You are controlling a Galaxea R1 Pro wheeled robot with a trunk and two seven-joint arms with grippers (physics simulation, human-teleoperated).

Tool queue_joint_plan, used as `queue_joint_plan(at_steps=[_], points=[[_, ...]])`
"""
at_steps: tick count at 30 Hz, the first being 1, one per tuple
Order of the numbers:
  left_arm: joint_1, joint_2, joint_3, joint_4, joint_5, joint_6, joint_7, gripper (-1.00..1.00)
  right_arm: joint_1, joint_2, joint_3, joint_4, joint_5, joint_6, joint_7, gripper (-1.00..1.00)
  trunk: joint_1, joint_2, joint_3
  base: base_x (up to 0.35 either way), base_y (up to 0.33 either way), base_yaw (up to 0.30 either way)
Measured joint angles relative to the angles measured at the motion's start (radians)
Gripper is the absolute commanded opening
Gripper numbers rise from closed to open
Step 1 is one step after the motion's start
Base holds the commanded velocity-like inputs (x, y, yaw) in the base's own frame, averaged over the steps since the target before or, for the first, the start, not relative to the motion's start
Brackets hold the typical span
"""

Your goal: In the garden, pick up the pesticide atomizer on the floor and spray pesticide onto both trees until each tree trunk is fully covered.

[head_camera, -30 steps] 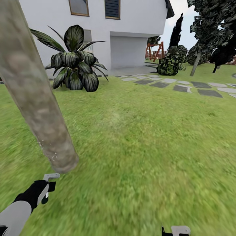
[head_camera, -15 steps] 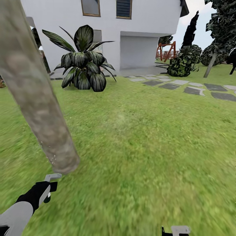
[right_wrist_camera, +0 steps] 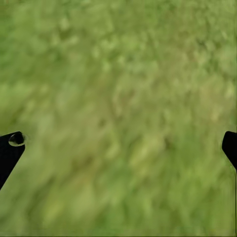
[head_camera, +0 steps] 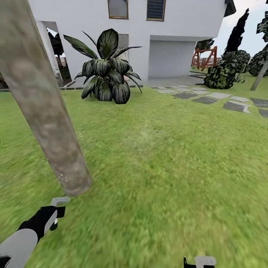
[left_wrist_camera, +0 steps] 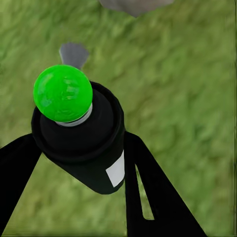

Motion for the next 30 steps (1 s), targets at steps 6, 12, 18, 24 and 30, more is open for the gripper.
queue_joint_plan(at_steps=[6, 12, 18, 24, 30], points=[[0.000, 0.000, 0.000, 0.000, 0.000, 0.000, 0.000, -1.00, 0.000, -0.006, -0.001, 0.000, 0.000, 0.000, -0.003, 1.00, 0.000, 0.000, 0.000, 0.129, -0.264, 0.008], [0.000, 0.001, 0.000, 0.000, 0.000, 0.000, 0.000, -1.00, 0.000, -0.005, -0.001, 0.000, 0.000, 0.000, -0.003, 1.00, 0.000, 0.000, 0.000, 0.212, -0.217, 0.003], [0.000, 0.000, 0.000, 0.003, 0.001, -0.074, 0.000, -1.00, 0.000, -0.004, 0.000, 0.000, 0.000, 0.000, -0.003, 1.00, 0.000, 0.000, 0.000, 0.174, -0.228, 0.264], [0.000, -0.001, 0.000, 0.003, 0.002, -0.080, 0.000, -1.00, 0.000, -0.004, 0.000, 0.000, 0.000, 0.000, -0.003, 1.00, 0.000, 0.000, 0.000, 0.170, -0.230, 0.277], [0.000, -0.001, 0.000, 0.003, 0.002, -0.080, 0.000, -1.00, 0.000, -0.004, 0.000, 0.000, 0.000, 0.000, -0.003, 1.00, 0.000, 0.000, 0.000, 0.172, -0.230, 0.181]])
